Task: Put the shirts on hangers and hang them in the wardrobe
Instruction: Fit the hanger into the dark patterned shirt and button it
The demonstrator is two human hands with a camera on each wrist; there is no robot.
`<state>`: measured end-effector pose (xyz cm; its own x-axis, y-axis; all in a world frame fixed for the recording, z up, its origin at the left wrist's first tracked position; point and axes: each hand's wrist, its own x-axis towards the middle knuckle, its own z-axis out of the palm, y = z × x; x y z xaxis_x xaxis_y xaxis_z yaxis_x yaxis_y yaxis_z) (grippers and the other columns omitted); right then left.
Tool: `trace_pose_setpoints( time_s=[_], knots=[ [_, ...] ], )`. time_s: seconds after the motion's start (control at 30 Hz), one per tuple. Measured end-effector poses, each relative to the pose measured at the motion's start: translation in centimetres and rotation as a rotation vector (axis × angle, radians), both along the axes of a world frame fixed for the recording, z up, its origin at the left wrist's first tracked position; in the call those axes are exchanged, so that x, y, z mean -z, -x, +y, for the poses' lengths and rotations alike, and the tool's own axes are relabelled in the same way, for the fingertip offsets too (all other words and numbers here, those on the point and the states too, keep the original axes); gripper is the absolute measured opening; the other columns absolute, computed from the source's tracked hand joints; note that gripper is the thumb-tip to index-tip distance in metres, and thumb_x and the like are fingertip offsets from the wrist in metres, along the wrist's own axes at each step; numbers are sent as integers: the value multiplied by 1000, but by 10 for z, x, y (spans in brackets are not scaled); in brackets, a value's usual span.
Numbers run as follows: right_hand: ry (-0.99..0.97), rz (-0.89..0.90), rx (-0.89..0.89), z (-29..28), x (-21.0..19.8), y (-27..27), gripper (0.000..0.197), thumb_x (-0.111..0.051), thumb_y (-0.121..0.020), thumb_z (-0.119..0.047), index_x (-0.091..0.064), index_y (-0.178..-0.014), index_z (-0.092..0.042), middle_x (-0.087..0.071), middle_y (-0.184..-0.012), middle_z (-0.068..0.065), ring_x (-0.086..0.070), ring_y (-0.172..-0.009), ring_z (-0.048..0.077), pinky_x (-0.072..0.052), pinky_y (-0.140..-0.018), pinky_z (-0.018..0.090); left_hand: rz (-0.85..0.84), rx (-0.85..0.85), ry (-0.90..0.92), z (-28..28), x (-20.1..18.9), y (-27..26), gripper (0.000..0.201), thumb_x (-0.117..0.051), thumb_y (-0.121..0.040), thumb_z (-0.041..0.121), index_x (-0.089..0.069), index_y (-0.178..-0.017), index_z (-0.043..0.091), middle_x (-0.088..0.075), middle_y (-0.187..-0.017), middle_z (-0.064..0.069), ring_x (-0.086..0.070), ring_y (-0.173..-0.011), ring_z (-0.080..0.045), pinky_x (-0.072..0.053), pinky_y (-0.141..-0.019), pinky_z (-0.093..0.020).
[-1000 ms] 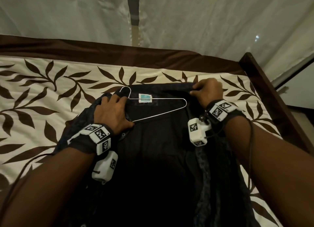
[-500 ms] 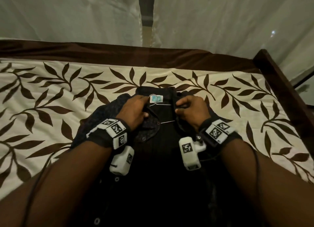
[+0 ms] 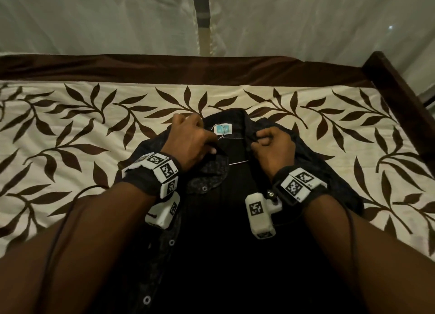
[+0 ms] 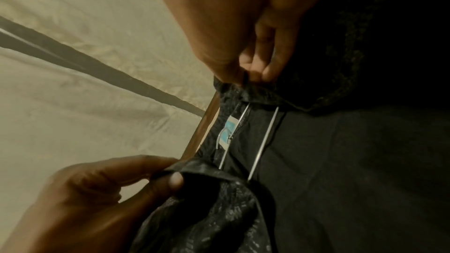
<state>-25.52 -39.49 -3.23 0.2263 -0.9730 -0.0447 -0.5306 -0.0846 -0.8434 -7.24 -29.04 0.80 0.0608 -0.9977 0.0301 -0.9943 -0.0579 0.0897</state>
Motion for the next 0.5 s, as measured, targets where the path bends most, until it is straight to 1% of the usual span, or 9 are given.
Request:
trace_pose_setpoints(
  time_s=[0.03, 0.07, 0.1, 0.13, 0.2, 0.27, 0.33, 0.4, 0.5],
  knots=[
    [-18, -50, 3, 4, 0, 3, 26, -72, -82, -2, -62, -101, -16, -69, -85, 2, -69, -77, 16, -59, -82, 37, 23, 61, -26, -1, -3, 7, 29, -61, -94, 43, -67, -118, 29, -60, -116, -2, -48, -112, -20, -33, -95, -39],
    [-14, -80, -3, 7, 2, 7, 30, -72, -80, 1, -59, -100, -16, -68, -85, 2, -69, -77, 16, -60, -79, 40, 44, 122, -49, -2, -4, 14, 29, -61, -93, 44, -67, -116, 27, -61, -113, -2, -51, -103, -15, -37, -89, -34],
    [11, -75, -21, 9, 4, 10, 31, -72, -78, 2, -57, -98, -16, -67, -84, 1, -68, -76, 17, -60, -77, 41, 66, 156, -83, -3, -5, 22, 28, -62, -93, 44, -67, -113, 25, -61, -108, 0, -50, -95, -12, -38, -82, -29],
    [43, -60, -49, 10, 6, 14, 31, -71, -78, 2, -57, -97, -18, -66, -81, -2, -67, -75, 16, -59, -77, 42, 95, 160, -110, -5, -3, 28, 27, -63, -92, 44, -67, -110, 24, -62, -104, 0, -49, -90, -11, -39, -78, -28],
    [87, -9, -79, 12, 7, 18, 29, -70, -79, -3, -60, -97, -24, -65, -80, -7, -65, -72, 12, -58, -77, 38, 193, 117, -132, -10, 2, 32, 27, -69, -88, 44, -71, -104, 22, -66, -100, -1, -56, -92, -15, -49, -82, -33],
    [108, 22, -77, 10, 8, 20, 27, -72, -82, -9, -64, -101, -27, -66, -79, -10, -65, -70, 9, -56, -77, 32, 305, 56, -144, -12, 6, 27, 28, -75, -84, 39, -74, -104, 19, -71, -100, -4, -63, -98, -20, -52, -89, -39],
    [97, -27, -66, 7, 8, 18, 23, -76, -83, -12, -65, -101, -22, -68, -76, -6, -65, -67, 8, -56, -74, 27, 376, 46, -120, -11, 7, 20, 28, -76, -85, 28, -75, -109, 16, -73, -105, -4, -65, -103, -19, -50, -94, -34],
    [105, -66, -66, 3, 8, 15, 22, -77, -83, -11, -64, -98, -19, -66, -77, -2, -62, -65, 8, -57, -71, 25, 383, 72, -49, -10, 10, 13, 23, -73, -87, 18, -75, -110, 13, -73, -107, -6, -66, -103, -19, -48, -94, -30],
    [161, -58, -92, 0, 7, 11, 22, -75, -82, -6, -61, -93, -19, -63, -78, 0, -58, -64, 8, -55, -68, 21, 332, 60, 48, -11, 17, 5, 16, -69, -90, 11, -76, -105, 11, -70, -104, -10, -64, -100, -24, -50, -90, -34]
  ],
)
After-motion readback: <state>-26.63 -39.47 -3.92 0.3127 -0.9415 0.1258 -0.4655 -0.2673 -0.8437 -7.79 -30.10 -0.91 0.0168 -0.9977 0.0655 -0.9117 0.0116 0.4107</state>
